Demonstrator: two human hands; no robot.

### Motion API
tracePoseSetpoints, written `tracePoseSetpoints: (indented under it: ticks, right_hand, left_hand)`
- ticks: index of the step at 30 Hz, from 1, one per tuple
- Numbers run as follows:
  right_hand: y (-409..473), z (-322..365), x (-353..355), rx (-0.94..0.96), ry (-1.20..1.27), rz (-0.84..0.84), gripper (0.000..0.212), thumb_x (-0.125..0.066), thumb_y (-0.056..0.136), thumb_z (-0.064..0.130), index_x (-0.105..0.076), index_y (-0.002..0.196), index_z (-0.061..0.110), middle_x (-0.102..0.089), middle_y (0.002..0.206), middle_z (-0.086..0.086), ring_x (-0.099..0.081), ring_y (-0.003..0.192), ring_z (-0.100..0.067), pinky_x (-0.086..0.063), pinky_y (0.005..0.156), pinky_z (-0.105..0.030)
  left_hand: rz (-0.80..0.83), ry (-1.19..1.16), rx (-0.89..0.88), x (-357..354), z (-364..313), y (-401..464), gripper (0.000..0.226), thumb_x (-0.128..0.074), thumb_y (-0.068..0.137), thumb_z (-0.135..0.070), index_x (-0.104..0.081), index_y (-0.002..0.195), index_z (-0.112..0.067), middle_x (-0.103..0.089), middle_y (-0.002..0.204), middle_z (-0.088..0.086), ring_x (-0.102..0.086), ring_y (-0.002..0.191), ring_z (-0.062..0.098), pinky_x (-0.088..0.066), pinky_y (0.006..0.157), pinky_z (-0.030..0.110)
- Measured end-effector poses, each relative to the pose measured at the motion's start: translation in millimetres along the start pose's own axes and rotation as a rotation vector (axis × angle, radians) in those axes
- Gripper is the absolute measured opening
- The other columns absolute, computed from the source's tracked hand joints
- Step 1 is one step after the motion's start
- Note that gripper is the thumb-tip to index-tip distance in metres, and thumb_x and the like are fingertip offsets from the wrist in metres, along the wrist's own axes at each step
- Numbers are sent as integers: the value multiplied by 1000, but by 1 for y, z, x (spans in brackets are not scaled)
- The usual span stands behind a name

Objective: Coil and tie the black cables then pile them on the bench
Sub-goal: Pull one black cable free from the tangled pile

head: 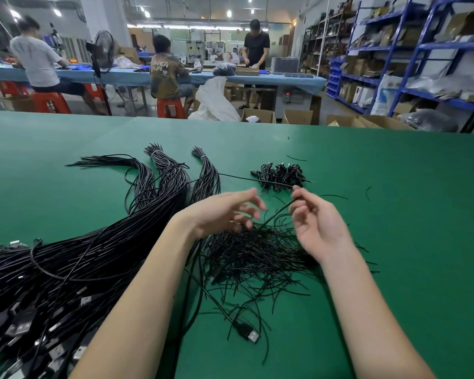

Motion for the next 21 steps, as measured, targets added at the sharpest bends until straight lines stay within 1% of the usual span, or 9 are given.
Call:
tracePoseSetpoints:
  ticks: [3, 6, 8, 10, 12, 14, 15, 18, 21]
  right_hand:
    - [-1, 11, 10, 34, 161, 3, 17, -54, 103, 7, -66, 91, 3, -63, 75, -4, -56, 59, -4, -49, 50, -10]
    - [-5, 31, 22, 174, -1, -78, 11, -58, 101, 7, -67, 96, 3, -71, 78, -3, -62, 60, -5, -51, 53, -11]
    - [-8, 43, 32, 254, -372, -225, 7, -61, 99, 8, -67, 102, 3, -74, 79, -2, -63, 55, -4, -53, 52, -14]
    - [-15, 59, 45, 302, -876, -431, 21, -65, 95, 8, -62, 116, 7, -77, 87, -5, -68, 57, -7, -60, 61, -25]
    - [-19, 68, 49, 350, -1367, -595, 47, -70, 92, 17, -51, 135, 14, -70, 123, -6, -74, 89, -17, -60, 89, -41]
    - [-22, 70, 41, 491, -1711, -459, 57, -72, 92, 34, -48, 143, 27, -51, 148, 5, -57, 125, -17, -46, 107, -43]
    - [-22, 67, 33, 530, -1718, -291, 51, -69, 93, 42, -52, 140, 35, -50, 147, 14, -50, 130, -10, -40, 110, -39]
    - [-20, 44, 10, 414, -1546, 88, 19, -63, 97, 49, -69, 112, 39, -72, 114, 25, -65, 101, 2, -46, 94, -24]
    - [-13, 27, 4, 448, -1395, 111, 7, -63, 101, 30, -70, 97, 30, -75, 72, 8, -69, 60, -10, -48, 63, -16]
  left_hand:
    - [253, 235, -18, -15, -1, -5, 30, -55, 99, -47, -68, 114, -24, -72, 104, -4, -55, 71, 7, -42, 59, 17]
    - [185, 258, -58, -22, -4, -3, 18, -59, 101, -33, -72, 105, -21, -73, 98, -1, -54, 63, 8, -36, 52, 15]
    - [14, 257, -109, -20, -9, -3, 16, -61, 100, -30, -73, 105, -20, -75, 94, -1, -58, 71, 11, -42, 57, 17]
    - [-166, 372, -183, -18, -16, 1, 14, -62, 99, -28, -74, 105, -25, -76, 89, -4, -62, 75, 10, -48, 67, 20]
    - [-356, 627, -272, -18, -21, 1, 14, -62, 98, -25, -75, 100, -28, -76, 83, -9, -64, 70, 3, -48, 70, 18]
    - [-456, 787, -390, -27, -27, 2, 16, -62, 95, -19, -77, 97, -25, -74, 87, -14, -64, 77, -5, -45, 74, 9]
    - [-471, 806, -460, -33, -31, 2, 16, -63, 94, -17, -77, 97, -24, -73, 90, -15, -64, 84, -6, -43, 80, 5]
    - [-471, 737, -628, -47, -32, 4, 15, -66, 90, -12, -77, 96, -20, -73, 94, -14, -64, 94, -2, -48, 91, 13]
    - [-595, 627, -693, -52, -25, 8, 7, -74, 87, -13, -77, 92, -16, -67, 100, -4, -62, 98, 6, -50, 91, 23]
Point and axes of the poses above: each hand's wrist, its own y-axis towards the middle knuckle, its own x-axis out of the back of the hand, z = x × y, the point moved 2 cm from there along y, towards the middle knuckle
